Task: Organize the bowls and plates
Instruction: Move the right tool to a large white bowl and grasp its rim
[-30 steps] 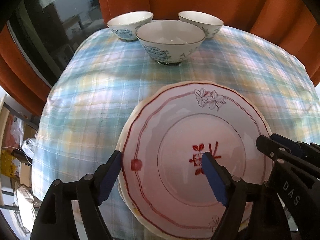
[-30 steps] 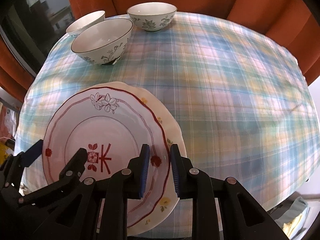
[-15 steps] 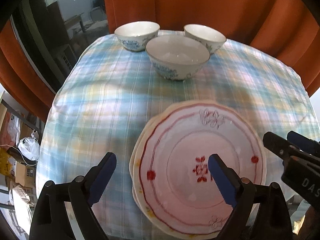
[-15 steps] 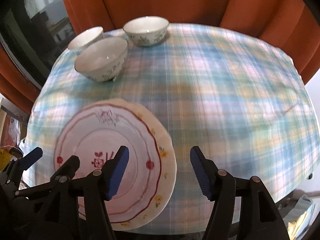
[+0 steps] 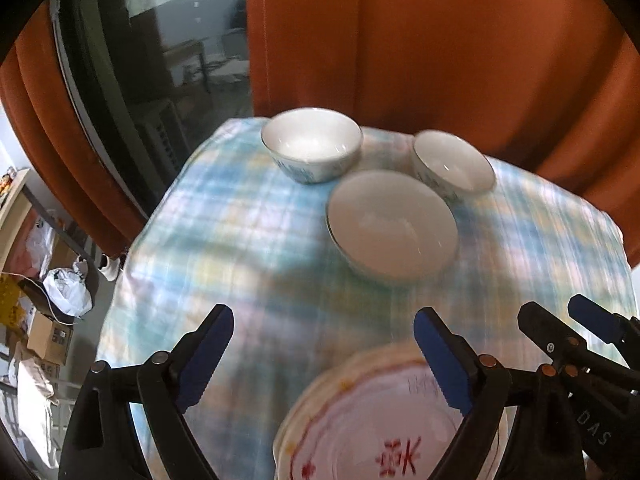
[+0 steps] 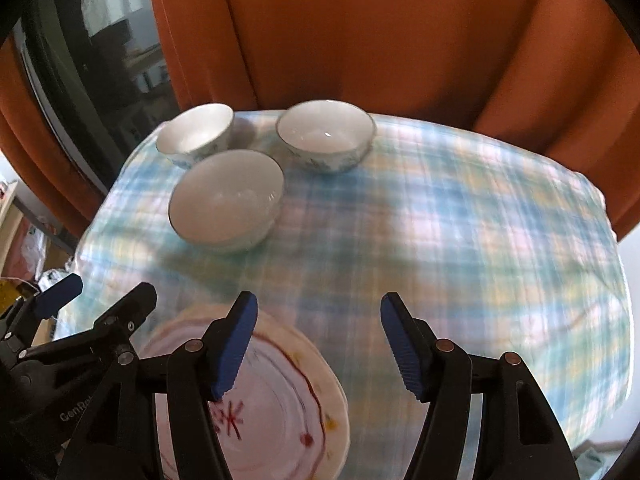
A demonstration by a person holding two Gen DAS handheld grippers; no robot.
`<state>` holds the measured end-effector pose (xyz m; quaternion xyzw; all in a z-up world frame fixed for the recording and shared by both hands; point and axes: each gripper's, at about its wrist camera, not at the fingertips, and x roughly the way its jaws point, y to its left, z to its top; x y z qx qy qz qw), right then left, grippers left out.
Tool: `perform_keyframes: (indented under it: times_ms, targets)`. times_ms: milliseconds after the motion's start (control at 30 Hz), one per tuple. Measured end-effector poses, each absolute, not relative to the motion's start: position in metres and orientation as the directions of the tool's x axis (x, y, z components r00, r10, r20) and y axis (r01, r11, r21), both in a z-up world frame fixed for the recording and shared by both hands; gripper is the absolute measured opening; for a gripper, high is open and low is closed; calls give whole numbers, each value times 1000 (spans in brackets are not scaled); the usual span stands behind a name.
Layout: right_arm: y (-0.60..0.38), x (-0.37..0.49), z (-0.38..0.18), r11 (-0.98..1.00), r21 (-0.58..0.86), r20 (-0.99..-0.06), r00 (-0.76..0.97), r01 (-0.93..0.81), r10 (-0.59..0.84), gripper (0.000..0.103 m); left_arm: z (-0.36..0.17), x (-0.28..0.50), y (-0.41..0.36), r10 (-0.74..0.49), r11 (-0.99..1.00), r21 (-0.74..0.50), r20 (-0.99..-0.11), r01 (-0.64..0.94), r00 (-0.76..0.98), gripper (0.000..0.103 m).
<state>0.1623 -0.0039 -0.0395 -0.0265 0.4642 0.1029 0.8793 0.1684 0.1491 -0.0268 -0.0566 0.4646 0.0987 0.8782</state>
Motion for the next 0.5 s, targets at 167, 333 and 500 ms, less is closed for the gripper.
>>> perform_keyframes:
  times_ms: [167, 333, 500]
  targets:
    - [3, 196, -32, 970, 102, -798, 564, -221, 213, 68, -26, 194, 153, 165, 968, 26, -814, -249, 556, 90]
    - [10, 232, -34, 963, 139, -786, 566, -229, 248, 68, -40, 227, 154, 192, 961, 49, -827, -272, 528, 84]
    - [18, 265, -53, 959, 166, -803, 533, -231, 267, 67, -59, 252, 153, 216, 957, 77, -836, -281, 504, 78]
